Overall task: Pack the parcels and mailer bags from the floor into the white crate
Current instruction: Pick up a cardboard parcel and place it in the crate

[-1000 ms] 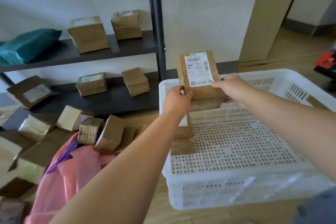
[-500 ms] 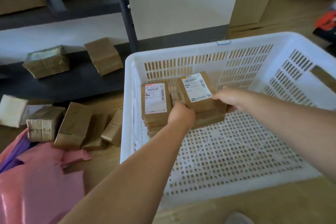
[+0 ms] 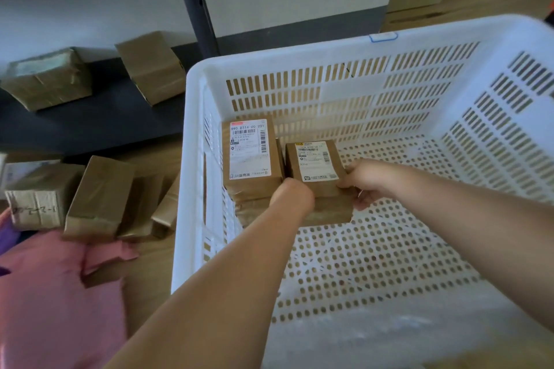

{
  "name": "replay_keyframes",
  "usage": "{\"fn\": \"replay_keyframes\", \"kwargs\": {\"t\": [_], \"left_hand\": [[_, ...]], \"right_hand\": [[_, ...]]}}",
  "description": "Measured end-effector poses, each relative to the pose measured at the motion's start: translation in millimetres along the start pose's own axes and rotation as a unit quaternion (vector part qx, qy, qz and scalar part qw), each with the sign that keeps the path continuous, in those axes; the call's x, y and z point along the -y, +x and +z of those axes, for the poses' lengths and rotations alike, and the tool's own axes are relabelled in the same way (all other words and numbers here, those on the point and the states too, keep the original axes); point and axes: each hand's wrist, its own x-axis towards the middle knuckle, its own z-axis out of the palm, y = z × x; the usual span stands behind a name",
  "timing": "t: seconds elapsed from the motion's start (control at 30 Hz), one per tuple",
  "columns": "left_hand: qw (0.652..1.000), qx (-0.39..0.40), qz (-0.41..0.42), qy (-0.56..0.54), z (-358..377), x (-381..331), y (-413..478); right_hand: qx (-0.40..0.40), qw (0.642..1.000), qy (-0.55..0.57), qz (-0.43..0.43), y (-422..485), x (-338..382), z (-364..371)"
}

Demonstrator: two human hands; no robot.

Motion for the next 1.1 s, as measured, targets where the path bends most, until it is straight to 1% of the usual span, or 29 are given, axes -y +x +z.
{"fn": "replay_keyframes", "kwargs": {"t": [0.07,0.2,0.3,0.37,0.43,0.5,0.53,0.57,0.6,0.63,0.67,0.73,0.8,0.87,0.9,0.93,0.97,1.03,1.07,1.1], "left_hand": [[0.999,0.017,0.013,0.039,6,-3,2],[0.999,-0.038,0.001,0.037,4,-3,-9],[0.999,-0.041,-0.015,-0.013,4,-1,-16],[0.997,-0.072,-0.014,-0.036,4,0,-19],[0.995,-0.087,-0.009,-0.042,4,1,-22],[0.989,-0.101,-0.033,-0.102,4,1,-24],[0.983,-0.101,-0.054,-0.142,4,1,-26],[0.97,-0.112,-0.065,-0.206,6,0,-27],[0.947,-0.13,-0.085,-0.282,7,1,-24],[0.927,-0.141,-0.104,-0.33,8,3,-24],[0.908,-0.15,-0.121,-0.371,8,4,-23],[0.892,-0.159,-0.132,-0.402,8,3,-24],[0.899,-0.162,-0.113,-0.391,10,2,-24],[0.922,-0.175,-0.093,-0.332,12,3,-24],[0.921,-0.17,-0.089,-0.339,13,3,-21],[0.912,-0.149,-0.099,-0.369,11,1,-21],[0.913,-0.136,-0.103,-0.37,9,0,-24],[0.947,-0.076,-0.083,-0.3,11,-4,-23],[0.949,-0.07,-0.096,-0.294,12,-7,-24],[0.947,-0.062,-0.087,-0.303,14,-8,-22]], "right_hand": [[-0.005,1.0,-0.001,0.002,1,1,0],[-0.031,0.999,-0.009,-0.013,2,0,3],[-0.033,0.999,-0.005,-0.025,2,-1,2],[-0.033,0.999,0.002,-0.027,3,-1,1],[-0.036,0.999,0.009,-0.031,4,-1,0],[-0.037,0.999,0.013,-0.035,4,-1,-1],[-0.038,0.998,0.015,-0.038,2,-2,-1],[-0.04,0.998,0.018,-0.042,-1,-2,-1],[-0.044,0.998,0.024,-0.049,-3,-3,-2],[-0.051,0.997,0.03,-0.059,-6,-3,-3],[-0.062,0.995,0.037,-0.07,-9,-3,-4],[-0.086,0.991,0.041,-0.09,-13,-2,-8],[-0.098,0.989,0.036,-0.102,-14,0,-8],[-0.102,0.988,0.049,-0.106,-12,1,-4],[-0.101,0.988,0.053,-0.104,-11,1,-1],[-0.096,0.989,0.051,-0.098,-7,0,2],[-0.088,0.991,0.043,-0.09,-6,0,6],[-0.065,0.995,0.007,-0.073,-3,0,11],[-0.054,0.996,-0.019,-0.065,-3,-1,14],[-0.044,0.996,-0.05,-0.059,-4,0,16]]}}
